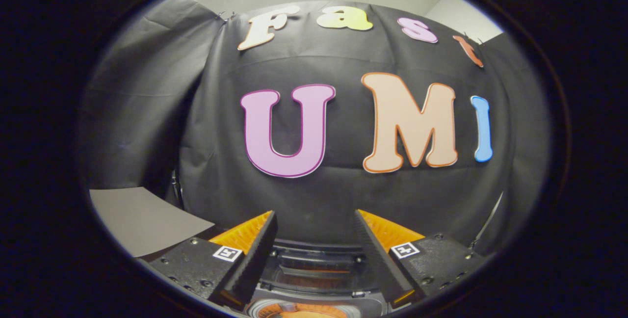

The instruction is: Put the clothes into the washing machine and then close the washing machine lid.

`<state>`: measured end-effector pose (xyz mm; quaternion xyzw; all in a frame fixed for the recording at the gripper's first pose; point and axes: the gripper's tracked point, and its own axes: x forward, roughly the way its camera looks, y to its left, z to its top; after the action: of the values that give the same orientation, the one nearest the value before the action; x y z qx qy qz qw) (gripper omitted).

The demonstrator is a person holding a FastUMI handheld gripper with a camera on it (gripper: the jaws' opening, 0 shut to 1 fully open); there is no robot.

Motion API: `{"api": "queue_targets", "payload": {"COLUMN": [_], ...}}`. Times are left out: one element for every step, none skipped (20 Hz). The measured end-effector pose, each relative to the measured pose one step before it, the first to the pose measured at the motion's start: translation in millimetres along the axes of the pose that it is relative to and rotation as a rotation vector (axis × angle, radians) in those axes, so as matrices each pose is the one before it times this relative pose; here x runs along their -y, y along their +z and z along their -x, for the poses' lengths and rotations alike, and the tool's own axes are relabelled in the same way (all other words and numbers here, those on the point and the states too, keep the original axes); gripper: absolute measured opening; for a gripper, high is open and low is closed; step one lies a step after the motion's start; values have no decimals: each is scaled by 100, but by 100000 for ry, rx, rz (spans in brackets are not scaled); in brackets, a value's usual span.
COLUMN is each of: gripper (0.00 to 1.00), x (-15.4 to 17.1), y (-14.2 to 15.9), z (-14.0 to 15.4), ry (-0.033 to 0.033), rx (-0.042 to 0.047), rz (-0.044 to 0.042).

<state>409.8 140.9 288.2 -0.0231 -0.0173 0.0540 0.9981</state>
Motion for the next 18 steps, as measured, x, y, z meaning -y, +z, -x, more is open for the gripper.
{"api": "queue_targets", "payload": {"gripper": [95,95,95,95,95,95,95,95,95,95,95,95,95,95,95,95,95,95], "x": [48,52,46,-13,166,121,73,106,-13,-79,-94,-118,-134,-76,40,79,69,63], "y": [-439,-334,-439,-358,-409,-450,-429,-385,-359,-267,-356,-295,-227,-179,-397,-489,-788,-787], "z": [-1172,-1178,-1030,-823,-615,-625,-568,-387,-370,-364,-353,-350,-279,-409,-509,-493,-468,-399], "ry": [-513,-640,-541,-149,-588,-589,-394,-416,-222,29,230,64,179,-164,-821,-829,-856,-615], "rx": [-996,-663,-888,-848,-974,-922,-1062,-1114,-880,-464,-424,-355,-509,-249,-676,-1483,-2208,-2720], "rz": [-660,-952,-943,-369,-154,305,123,336,644,791,1128,846,323,-12,-20,5,185,727]}}
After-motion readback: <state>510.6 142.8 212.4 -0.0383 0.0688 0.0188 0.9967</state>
